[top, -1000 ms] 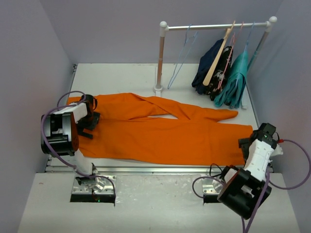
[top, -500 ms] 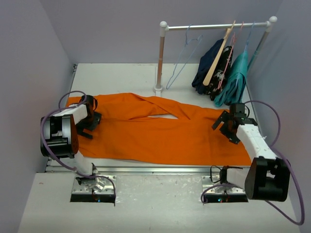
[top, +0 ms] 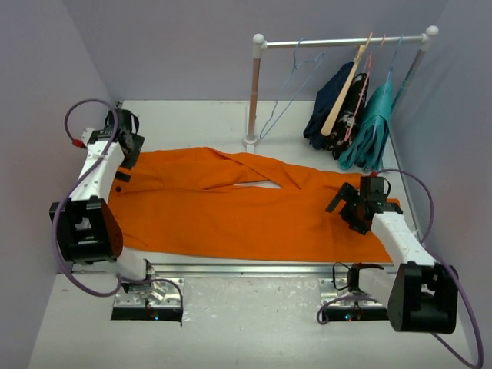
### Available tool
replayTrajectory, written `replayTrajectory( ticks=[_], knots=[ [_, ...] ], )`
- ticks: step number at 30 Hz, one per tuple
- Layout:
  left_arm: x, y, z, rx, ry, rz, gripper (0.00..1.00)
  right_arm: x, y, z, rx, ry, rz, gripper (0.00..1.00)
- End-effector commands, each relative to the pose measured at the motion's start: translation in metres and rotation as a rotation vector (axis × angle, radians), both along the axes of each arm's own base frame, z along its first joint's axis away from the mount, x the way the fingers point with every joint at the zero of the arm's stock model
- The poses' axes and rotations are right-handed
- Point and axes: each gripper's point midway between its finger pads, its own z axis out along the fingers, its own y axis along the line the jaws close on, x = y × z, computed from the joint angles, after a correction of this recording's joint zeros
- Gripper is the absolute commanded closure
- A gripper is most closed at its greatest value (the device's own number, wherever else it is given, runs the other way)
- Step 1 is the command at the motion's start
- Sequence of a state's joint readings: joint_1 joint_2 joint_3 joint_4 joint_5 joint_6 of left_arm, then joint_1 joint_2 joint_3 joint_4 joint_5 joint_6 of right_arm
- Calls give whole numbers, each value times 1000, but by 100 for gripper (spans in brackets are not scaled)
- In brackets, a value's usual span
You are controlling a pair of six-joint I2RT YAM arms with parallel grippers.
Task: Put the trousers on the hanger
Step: Fold the trousers at the center of the board.
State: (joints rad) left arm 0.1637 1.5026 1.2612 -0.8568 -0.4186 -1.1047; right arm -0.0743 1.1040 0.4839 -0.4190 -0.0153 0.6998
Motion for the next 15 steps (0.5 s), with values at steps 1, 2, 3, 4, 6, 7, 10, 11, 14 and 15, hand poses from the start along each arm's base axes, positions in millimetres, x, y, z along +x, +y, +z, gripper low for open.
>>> replayTrajectory(
  ticks=[1, 2, 3, 4, 6, 7, 10, 11, 14, 15],
  knots=[
    [56, 23, -14, 54, 73, 3, 0, 7, 28, 20, 99, -165, 96, 1],
    [66, 26, -24, 58, 109, 5, 0, 6, 35, 23, 120, -195, 121, 1],
    [81, 30, -9, 67, 66, 12, 0, 1, 38, 18, 127, -186, 132, 1],
    [97, 36, -17, 78, 93, 23, 0, -4, 44, 18, 148, -204, 157, 1],
    [113, 49, -28, 99, 155, 76, 0, -10, 52, 18, 170, -224, 198, 1],
    [118, 54, -33, 112, 183, 91, 0, -13, 55, 18, 177, -234, 222, 1],
    [134, 59, -58, 109, 226, 99, 0, -16, 57, 20, 166, -255, 260, 1],
    [139, 59, -63, 102, 226, 94, 0, -17, 58, 20, 173, -262, 266, 1],
    [139, 59, -89, 76, 271, 94, 1, -15, 63, 27, 192, -301, 287, 1],
    [136, 59, -95, 70, 290, 98, 2, -14, 62, 28, 186, -303, 286, 1]
  ],
)
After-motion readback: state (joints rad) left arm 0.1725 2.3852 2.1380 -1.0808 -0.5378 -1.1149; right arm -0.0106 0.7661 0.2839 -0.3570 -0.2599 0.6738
